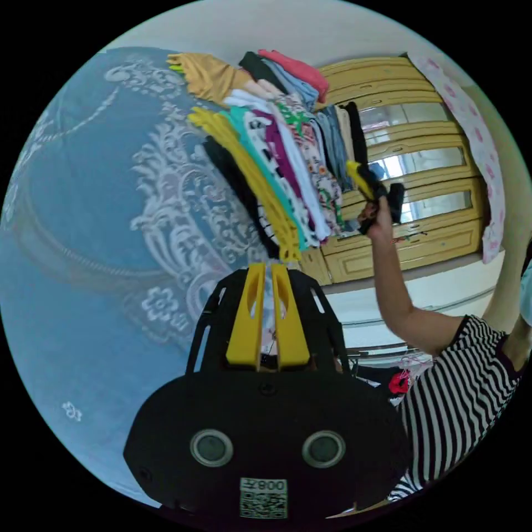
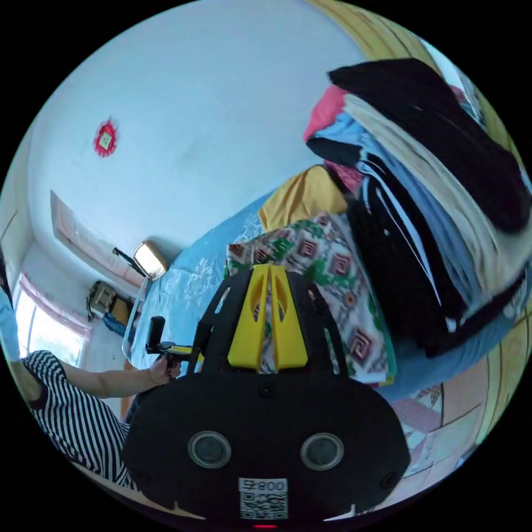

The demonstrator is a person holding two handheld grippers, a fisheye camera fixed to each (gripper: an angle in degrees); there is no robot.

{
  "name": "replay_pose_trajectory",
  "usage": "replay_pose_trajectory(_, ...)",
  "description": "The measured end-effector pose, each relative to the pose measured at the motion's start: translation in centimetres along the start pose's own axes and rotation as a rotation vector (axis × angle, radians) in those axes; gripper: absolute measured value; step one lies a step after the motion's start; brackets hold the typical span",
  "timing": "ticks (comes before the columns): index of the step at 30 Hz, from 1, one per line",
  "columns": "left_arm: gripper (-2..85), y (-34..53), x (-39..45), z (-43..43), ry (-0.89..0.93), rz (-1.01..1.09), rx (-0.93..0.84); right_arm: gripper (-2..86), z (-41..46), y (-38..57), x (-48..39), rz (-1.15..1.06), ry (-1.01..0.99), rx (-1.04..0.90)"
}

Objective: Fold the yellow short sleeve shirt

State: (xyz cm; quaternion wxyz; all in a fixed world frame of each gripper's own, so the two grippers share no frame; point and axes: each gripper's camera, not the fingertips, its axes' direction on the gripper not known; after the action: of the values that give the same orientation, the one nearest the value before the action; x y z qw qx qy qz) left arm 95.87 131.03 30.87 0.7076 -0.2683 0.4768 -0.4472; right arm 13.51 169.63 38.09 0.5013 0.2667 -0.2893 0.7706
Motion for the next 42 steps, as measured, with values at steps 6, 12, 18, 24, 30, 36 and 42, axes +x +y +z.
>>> replay_pose_trajectory(6,1.7,4.0,-2.6,-5.0,-0.038,-0.08,-0.011,4.8,10.4,-10.7,-11.3,-0.164,0.026,-0.129)
replay_pose_trajectory(12,0.5,5.2,-1.6,-9.3,0.051,-0.024,0.009,7.7,21.9,-20.3,-19.3,-0.182,0.154,-0.277)
replay_pose_trajectory(18,0.4,5.7,0.4,-13.4,0.182,-0.017,0.028,8.4,31.1,-27.4,-24.5,-0.155,0.319,-0.36)
replay_pose_trajectory(24,0.6,5.4,4.9,-17.0,0.219,0.039,-0.006,8.8,37.0,-31.1,-28.6,-0.133,0.425,-0.376)
replay_pose_trajectory(30,0.3,5.0,9.3,-20.9,0.251,0.049,0.013,5.3,39.6,-32.2,-31.9,-0.084,0.545,-0.391)
replay_pose_trajectory(36,0.2,4.1,14.2,-24.3,0.264,0.043,0.02,1.0,36.1,-32.3,-36.9,-0.058,0.48,-0.292)
replay_pose_trajectory(42,0.3,2.7,19.6,-27.2,0.254,0.036,0.021,0.4,27.0,-30.9,-45.1,-0.102,0.201,-0.143)
